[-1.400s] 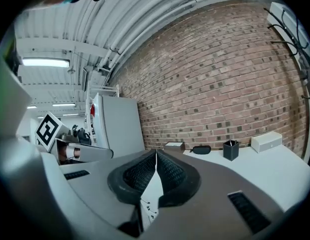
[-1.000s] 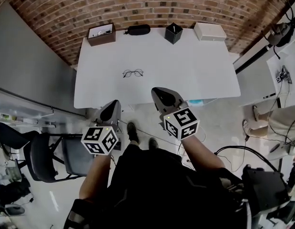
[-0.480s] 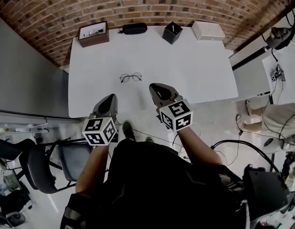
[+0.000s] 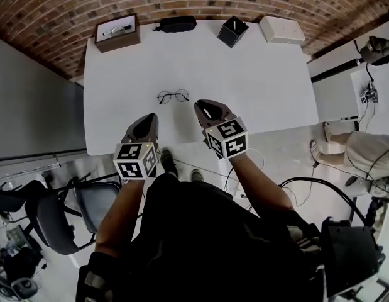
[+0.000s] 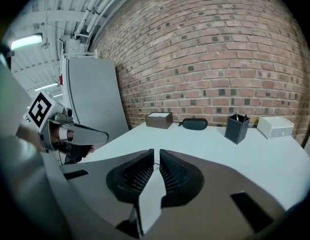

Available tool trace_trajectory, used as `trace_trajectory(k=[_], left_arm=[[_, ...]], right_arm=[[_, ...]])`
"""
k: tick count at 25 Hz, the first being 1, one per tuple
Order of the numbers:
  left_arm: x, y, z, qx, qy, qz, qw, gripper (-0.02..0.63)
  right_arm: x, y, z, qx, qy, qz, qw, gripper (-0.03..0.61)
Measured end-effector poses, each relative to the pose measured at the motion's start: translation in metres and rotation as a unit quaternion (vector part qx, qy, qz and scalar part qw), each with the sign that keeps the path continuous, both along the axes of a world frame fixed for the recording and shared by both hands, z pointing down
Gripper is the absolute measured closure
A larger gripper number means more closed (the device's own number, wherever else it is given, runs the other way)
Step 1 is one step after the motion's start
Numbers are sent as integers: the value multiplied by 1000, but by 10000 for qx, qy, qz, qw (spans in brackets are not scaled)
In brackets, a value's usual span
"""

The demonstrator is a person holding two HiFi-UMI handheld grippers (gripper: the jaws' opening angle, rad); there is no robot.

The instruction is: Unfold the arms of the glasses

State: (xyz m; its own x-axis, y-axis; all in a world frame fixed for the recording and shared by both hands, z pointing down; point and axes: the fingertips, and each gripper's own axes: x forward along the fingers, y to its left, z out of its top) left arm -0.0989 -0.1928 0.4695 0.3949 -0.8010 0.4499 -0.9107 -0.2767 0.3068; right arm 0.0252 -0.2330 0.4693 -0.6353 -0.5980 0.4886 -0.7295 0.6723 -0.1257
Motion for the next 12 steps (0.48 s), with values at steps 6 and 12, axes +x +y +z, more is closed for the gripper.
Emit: trace_trajectory(k=[6, 12], left_arm=[[2, -21, 38, -461, 89, 225, 9986, 603], [-9, -36, 71, -676, 54, 146, 9976, 603]], right_arm=[[-8, -17, 44, -354, 309, -3, 9989, 568], [-17, -29, 84, -485, 666, -106, 9965, 566]])
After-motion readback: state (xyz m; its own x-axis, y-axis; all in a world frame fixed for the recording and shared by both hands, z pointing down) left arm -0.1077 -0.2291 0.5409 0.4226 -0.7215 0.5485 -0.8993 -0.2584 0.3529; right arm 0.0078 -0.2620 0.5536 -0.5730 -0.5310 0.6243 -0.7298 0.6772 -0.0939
